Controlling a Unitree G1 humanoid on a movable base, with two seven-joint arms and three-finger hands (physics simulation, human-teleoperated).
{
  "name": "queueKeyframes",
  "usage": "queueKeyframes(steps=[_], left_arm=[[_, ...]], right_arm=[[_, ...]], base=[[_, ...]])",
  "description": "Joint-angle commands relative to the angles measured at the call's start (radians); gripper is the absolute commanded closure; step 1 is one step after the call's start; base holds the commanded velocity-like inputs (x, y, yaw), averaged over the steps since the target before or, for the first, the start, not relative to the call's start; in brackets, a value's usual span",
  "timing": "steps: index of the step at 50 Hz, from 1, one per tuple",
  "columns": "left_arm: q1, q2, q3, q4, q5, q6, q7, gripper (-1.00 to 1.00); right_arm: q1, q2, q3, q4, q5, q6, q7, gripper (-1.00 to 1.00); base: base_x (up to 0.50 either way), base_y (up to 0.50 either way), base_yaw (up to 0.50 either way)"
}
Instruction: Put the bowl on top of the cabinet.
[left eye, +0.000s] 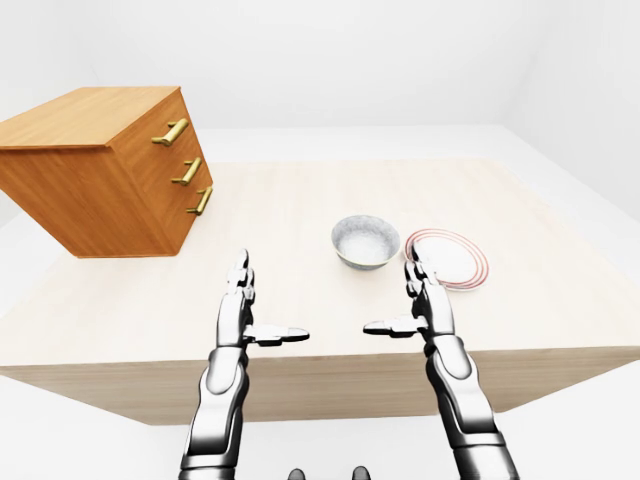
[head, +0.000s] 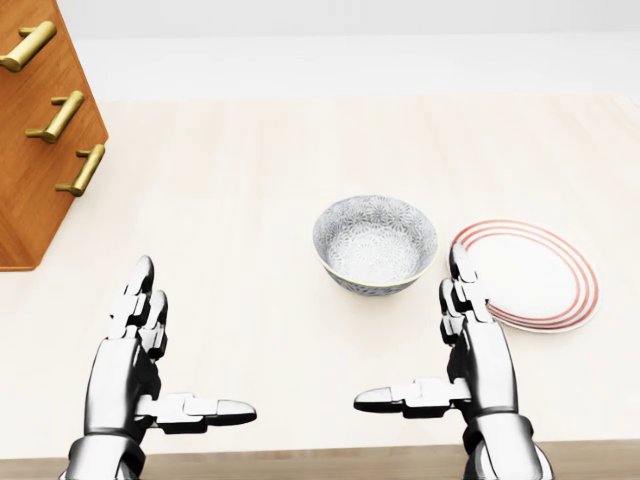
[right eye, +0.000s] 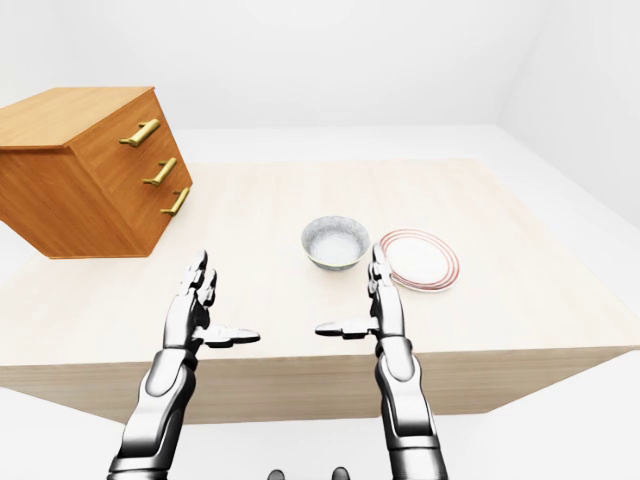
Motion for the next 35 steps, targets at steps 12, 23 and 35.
queueKeyframes(steps=[12,23,35], left_arm=[[0.062,0.022,0.036,-0.193,0.017,0.073,-0.040,-1.00],[0.058,0.053,0.435,-0.969,-0.218,0.082,-0.077,-1.00],[0.185,0.357,0.714,-1.033,-0.749,0.082,0.329,-1.00]], right_arm=[[-0.055,-0.035,-0.044,0.049,0.029,-0.066,0.066,-1.00],[-0.055,-0.111,-0.257,-0.851,0.120,0.108,0.033,-1.00],[-0.010,-0.287,-0.442,-1.093,0.427,0.108,-0.139,-1.00]], base=[[0.00,0.00,0.00],[0.00,0.00,0.00],[0.00,0.00,0.00]])
